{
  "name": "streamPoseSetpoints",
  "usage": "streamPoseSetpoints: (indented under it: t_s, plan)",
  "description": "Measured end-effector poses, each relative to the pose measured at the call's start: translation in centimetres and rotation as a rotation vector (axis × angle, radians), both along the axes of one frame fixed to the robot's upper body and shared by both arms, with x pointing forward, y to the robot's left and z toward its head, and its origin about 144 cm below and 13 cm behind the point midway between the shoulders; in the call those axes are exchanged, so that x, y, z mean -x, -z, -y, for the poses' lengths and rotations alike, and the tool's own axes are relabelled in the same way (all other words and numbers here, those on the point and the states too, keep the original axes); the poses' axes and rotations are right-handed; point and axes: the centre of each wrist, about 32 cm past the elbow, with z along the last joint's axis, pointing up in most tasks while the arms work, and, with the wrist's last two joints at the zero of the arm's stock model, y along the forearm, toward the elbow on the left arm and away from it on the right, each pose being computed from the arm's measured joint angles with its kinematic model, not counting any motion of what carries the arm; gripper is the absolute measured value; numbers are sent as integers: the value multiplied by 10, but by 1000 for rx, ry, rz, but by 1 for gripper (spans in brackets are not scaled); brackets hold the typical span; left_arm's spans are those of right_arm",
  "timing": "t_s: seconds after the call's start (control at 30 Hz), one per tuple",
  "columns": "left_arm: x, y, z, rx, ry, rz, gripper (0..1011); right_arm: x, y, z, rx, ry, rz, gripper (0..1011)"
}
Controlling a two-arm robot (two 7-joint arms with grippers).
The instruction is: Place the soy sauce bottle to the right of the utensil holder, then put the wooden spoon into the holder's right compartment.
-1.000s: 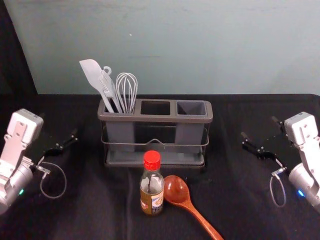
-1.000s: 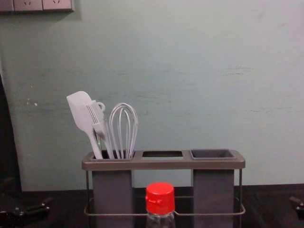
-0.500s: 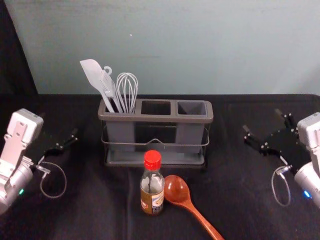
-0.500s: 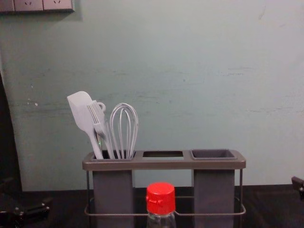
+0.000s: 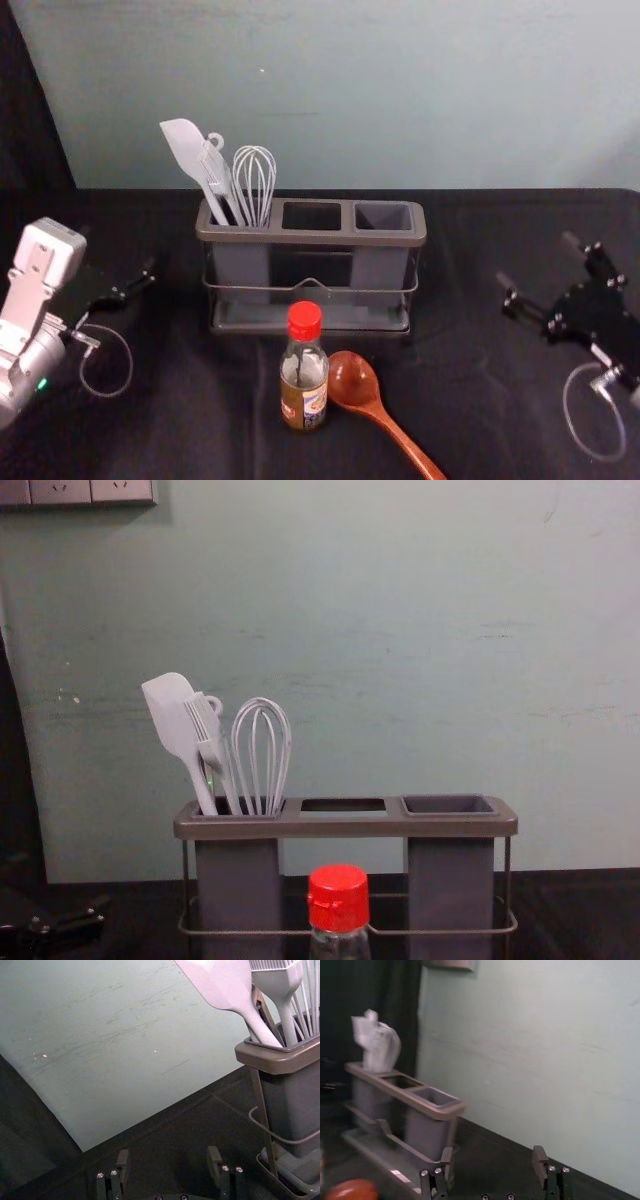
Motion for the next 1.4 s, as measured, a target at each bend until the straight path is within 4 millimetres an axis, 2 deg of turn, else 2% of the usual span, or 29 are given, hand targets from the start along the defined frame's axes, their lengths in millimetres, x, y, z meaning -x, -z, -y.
streamPoseSetpoints:
  t_s: [0.23, 0.4, 0.73, 1.4]
  plan:
    - [0, 0, 0, 0, 0, 0, 1011, 15, -4, 8, -46, -184, -48, 1007]
    - [0, 0, 0, 0, 0, 0, 1011, 9, -4, 3, -81, -329, -90, 1007]
    - [0, 0, 0, 0, 0, 0, 1011, -25, 1, -37, -121, -558, -201, 1007]
    - [0, 0, 0, 0, 0, 0, 1012, -51, -10, -82, -67, -680, -248, 1007]
